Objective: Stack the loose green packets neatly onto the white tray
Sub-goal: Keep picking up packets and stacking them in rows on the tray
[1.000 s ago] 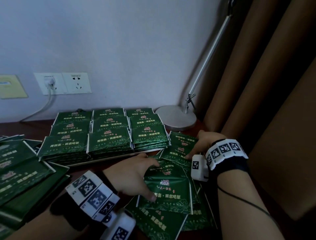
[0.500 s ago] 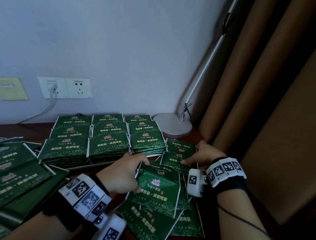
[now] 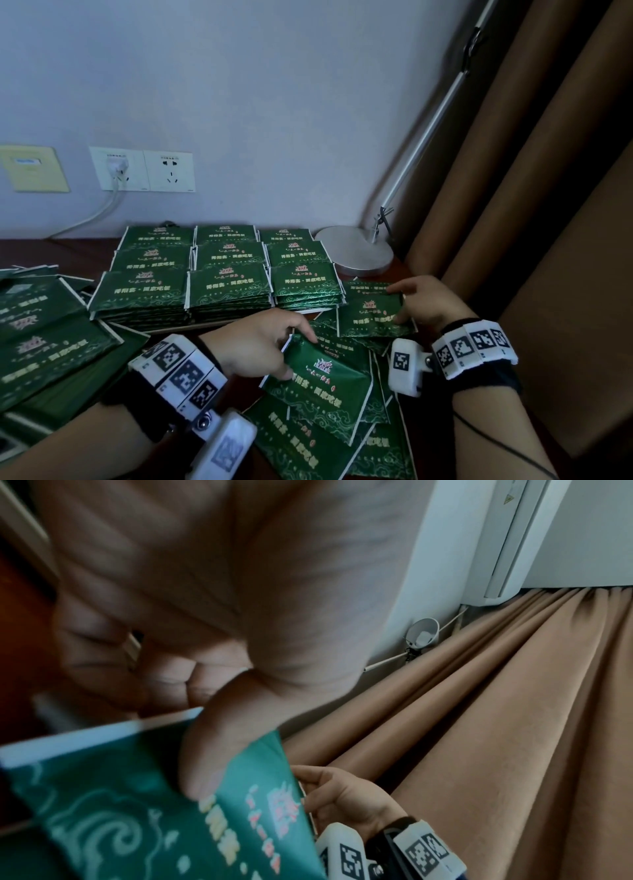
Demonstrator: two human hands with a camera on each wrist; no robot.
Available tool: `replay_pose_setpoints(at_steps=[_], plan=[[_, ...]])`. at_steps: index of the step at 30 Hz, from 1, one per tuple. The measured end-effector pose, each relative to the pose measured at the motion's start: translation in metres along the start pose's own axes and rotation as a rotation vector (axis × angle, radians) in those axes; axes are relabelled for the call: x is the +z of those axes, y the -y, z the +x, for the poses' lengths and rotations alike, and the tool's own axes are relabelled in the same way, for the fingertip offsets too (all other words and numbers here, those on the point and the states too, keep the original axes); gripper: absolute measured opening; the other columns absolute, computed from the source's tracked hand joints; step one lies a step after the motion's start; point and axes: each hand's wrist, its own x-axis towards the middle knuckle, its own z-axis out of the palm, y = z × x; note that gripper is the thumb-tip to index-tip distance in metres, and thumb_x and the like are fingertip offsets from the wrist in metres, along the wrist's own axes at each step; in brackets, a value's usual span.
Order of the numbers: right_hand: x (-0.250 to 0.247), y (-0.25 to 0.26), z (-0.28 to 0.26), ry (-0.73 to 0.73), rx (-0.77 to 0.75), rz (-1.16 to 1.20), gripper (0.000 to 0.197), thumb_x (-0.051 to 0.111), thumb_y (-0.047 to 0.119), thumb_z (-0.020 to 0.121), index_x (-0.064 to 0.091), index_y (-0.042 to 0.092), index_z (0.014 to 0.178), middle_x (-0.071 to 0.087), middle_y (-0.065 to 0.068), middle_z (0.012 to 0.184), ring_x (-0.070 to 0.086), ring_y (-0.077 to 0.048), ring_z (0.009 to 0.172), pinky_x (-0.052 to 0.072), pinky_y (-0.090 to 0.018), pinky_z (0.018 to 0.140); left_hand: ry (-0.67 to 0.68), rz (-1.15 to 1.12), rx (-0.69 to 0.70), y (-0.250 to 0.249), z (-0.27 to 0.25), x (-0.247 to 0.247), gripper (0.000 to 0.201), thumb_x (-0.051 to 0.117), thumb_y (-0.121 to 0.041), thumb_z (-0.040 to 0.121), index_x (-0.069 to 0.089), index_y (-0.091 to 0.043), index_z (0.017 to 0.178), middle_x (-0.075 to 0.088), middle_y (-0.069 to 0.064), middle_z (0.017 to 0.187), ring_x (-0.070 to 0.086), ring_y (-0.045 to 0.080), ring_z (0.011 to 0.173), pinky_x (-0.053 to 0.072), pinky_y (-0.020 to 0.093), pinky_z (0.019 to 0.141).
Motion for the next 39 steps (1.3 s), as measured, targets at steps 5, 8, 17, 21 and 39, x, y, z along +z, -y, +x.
replay_pose_setpoints(at_steps=[5, 8, 17, 21, 39], plan=[[-0.018, 0.002, -0.005, -0.066, -0.04, 0.406, 0.058, 0.061, -0.029, 0.065, 0.073, 0.009, 0.106, 0.072, -0.02, 0.095, 0.071, -0.036, 0.086, 0.06, -0.041, 0.073, -0.105, -0.027, 0.033, -0.005, -0.005, -0.01, 0.055, 0.079, 0.003, 0.074, 0.07, -0.045, 0.098, 0.067, -0.007, 0.115, 0.064, 0.014, 0.107, 0.05, 0.043, 0.1], [-0.023, 0.001, -0.008, -0.053, -0.067, 0.32, 0.054, 0.067, -0.027, 0.065, 0.073, 0.011, 0.102, 0.073, -0.019, 0.095, 0.07, -0.035, 0.089, 0.059, -0.042, 0.075, -0.147, 0.015, 0.069, -0.008, -0.009, -0.014, 0.04, 0.083, -0.009, 0.075, 0.072, -0.038, 0.1, 0.067, -0.013, 0.111, 0.062, 0.008, 0.106, 0.045, 0.035, 0.104], [-0.024, 0.007, -0.022, -0.062, -0.169, 0.276, 0.019, 0.08, 0.003, 0.077, 0.075, 0.007, 0.095, 0.077, -0.01, 0.084, 0.074, -0.025, 0.081, 0.059, -0.035, 0.078, -0.323, -0.02, 0.158, -0.008, -0.01, -0.024, 0.026, 0.086, -0.033, 0.073, 0.075, -0.016, 0.088, 0.064, -0.003, 0.1, 0.066, 0.012, 0.088, 0.054, 0.036, 0.088], [-0.011, 0.015, -0.025, -0.011, -0.22, 0.471, 0.016, 0.063, 0.004, 0.092, 0.066, 0.009, 0.107, 0.074, -0.012, 0.098, 0.072, -0.026, 0.086, 0.061, -0.036, 0.064, -0.298, -0.143, 0.196, -0.011, -0.011, -0.026, 0.006, 0.07, -0.022, 0.091, 0.07, -0.018, 0.097, 0.07, -0.002, 0.084, 0.068, 0.012, 0.073, 0.06, 0.036, 0.059], [0.041, 0.105, 0.05, 0.076, -0.209, 0.832, 0.013, 0.053, -0.004, 0.096, 0.064, 0.0, 0.103, 0.073, -0.014, 0.076, 0.069, -0.013, 0.055, 0.054, -0.018, 0.045, -0.842, -0.592, 0.038, 0.005, -0.021, -0.115, 0.023, 0.055, -0.005, 0.097, 0.069, -0.023, 0.103, 0.072, 0.006, 0.101, 0.069, 0.028, 0.084, 0.054, 0.039, 0.072]])
